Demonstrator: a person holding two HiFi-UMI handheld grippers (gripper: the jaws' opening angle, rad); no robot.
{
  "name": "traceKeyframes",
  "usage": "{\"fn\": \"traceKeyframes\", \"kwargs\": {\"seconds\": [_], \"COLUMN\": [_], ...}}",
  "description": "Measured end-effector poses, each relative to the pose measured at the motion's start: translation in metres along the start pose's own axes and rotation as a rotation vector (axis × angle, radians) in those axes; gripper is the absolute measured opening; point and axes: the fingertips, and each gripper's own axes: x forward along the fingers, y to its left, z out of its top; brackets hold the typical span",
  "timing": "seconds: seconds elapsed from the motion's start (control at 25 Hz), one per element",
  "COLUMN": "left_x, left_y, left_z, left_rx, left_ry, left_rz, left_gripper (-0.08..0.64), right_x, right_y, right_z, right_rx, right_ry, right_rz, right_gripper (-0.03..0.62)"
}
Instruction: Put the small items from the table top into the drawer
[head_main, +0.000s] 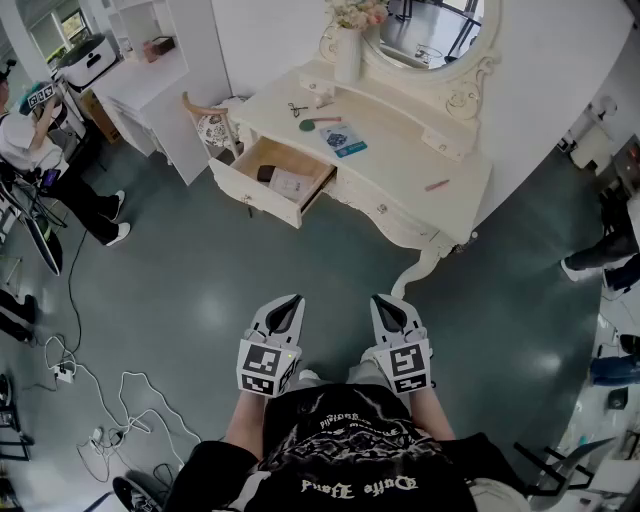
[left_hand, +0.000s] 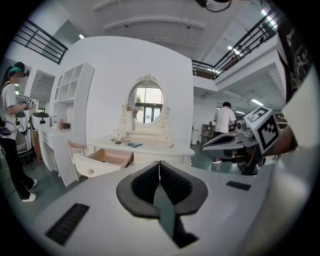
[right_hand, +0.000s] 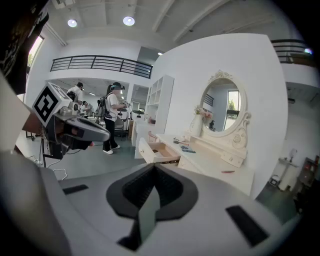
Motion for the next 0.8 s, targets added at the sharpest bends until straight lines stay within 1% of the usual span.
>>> {"fn": "traceKeyframes", "kwargs": {"seconds": [0.16,0.4,0.6,0.8], "left_x": [-0.006,-0.009,-0.002,0.015], "left_y": [0.003,0.004,0.006,0.017], "left_z": [-0.002,-0.007,-0.007,-0.004], "left_rx": [-0.002,0.012,-0.020,-0.033], "left_ry": [-0.005,0.007,0.003,0.007], "left_rz": [-0.010,-0.007,-0.001,0.029], "left_gripper": [0.017,0.017,0.017,0.017], "right_x": [0.002,0.002,0.006,0.028], "right_y": [0.005,0.004,-0.009,-0.022], "right_z": [0.002,0.006,0.010,0.008], "right_rx": [-0.025,0.014,0.007,0.027], "right_ry": [-0.003,-0.019,-0.030,-0.012], "right_rz": [-0.011,-0.029,-0.043,0.012], "right_gripper": [0.009,0.009,0.011,0.011]}}
